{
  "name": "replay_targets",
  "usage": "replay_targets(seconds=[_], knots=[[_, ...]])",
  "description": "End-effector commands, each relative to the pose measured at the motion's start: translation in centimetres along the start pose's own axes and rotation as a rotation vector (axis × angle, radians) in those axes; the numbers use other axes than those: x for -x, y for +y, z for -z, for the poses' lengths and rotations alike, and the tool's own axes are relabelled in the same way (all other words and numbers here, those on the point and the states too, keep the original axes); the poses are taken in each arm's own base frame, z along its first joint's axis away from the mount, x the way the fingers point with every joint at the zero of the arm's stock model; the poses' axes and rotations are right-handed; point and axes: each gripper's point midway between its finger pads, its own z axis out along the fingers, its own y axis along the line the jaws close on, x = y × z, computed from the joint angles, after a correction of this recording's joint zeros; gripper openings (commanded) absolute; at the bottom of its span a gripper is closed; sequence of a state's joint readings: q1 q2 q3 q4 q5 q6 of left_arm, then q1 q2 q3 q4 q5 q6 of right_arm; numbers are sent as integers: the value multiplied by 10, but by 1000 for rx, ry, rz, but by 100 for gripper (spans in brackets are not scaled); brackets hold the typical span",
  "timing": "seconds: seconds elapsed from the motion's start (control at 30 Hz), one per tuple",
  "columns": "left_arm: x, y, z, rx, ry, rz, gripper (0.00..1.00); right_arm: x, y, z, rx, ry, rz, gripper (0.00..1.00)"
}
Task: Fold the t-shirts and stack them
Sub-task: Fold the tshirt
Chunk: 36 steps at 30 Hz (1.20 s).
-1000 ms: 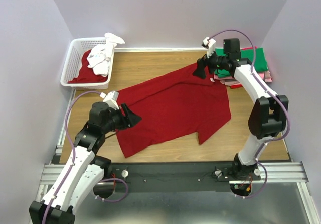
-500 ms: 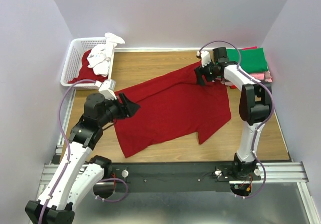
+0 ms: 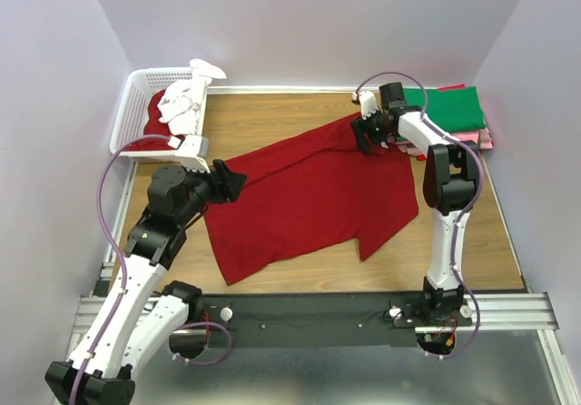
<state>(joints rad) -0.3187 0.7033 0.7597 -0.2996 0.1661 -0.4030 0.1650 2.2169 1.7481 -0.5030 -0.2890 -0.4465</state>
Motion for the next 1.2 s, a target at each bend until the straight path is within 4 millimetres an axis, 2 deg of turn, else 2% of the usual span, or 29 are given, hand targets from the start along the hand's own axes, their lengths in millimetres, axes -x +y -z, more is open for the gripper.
replay_targets(seconds=[0.0,0.1,0.13,0.17,0.2,0.3,0.37,0.4,0.43,0.47,0.5,0.53,0.6,0.83,0.93,1.0,1.07,1.1,1.17], knots=[[7,0,2,-10,-57,-42,66,7,9,2,44,1,10,71],[12,-2,7,-17,-89,-49,69,37,24,17,132,-90,14,72],[15,-3,10,-17,-107,-49,69,41,34,18,192,-105,-5,72],[14,-2,10,-14,-108,-48,69,46,38,19,219,-118,-11,72],[15,-2,11,-14,-113,-50,69,59,38,24,235,-144,-17,72],[16,-2,13,-14,-121,-49,69,77,44,19,295,-185,-33,72],[17,-2,14,-11,-127,-49,69,81,46,9,303,-177,-57,72],[17,-2,14,-9,-130,-50,69,72,47,-8,310,-149,-71,71],[17,-2,14,-9,-130,-50,69,83,44,-9,294,-165,-64,71],[17,-2,15,-8,-132,-50,69,84,44,-13,294,-163,-66,70],[18,-2,15,-7,-134,-50,69,77,44,-26,299,-141,-80,70],[19,-2,15,-8,-137,-50,69,85,43,-26,293,-156,-73,68],[18,-1,15,-7,-137,-50,69,84,42,-32,292,-150,-77,66],[18,-1,13,-8,-132,-51,69,69,42,-47,286,-111,-84,65],[17,-1,14,-9,-131,-51,69,62,46,-49,303,-97,-87,54],[17,-1,13,-7,-130,-51,69,59,51,-48,322,-92,-87,43],[17,-1,13,-8,-132,-51,69,60,53,-44,332,-96,-77,35],[18,-1,13,-10,-133,-51,69,63,53,-39,330,-105,-73,27],[16,-1,12,-11,-127,-51,69,64,55,-35,333,-107,-64,21]])
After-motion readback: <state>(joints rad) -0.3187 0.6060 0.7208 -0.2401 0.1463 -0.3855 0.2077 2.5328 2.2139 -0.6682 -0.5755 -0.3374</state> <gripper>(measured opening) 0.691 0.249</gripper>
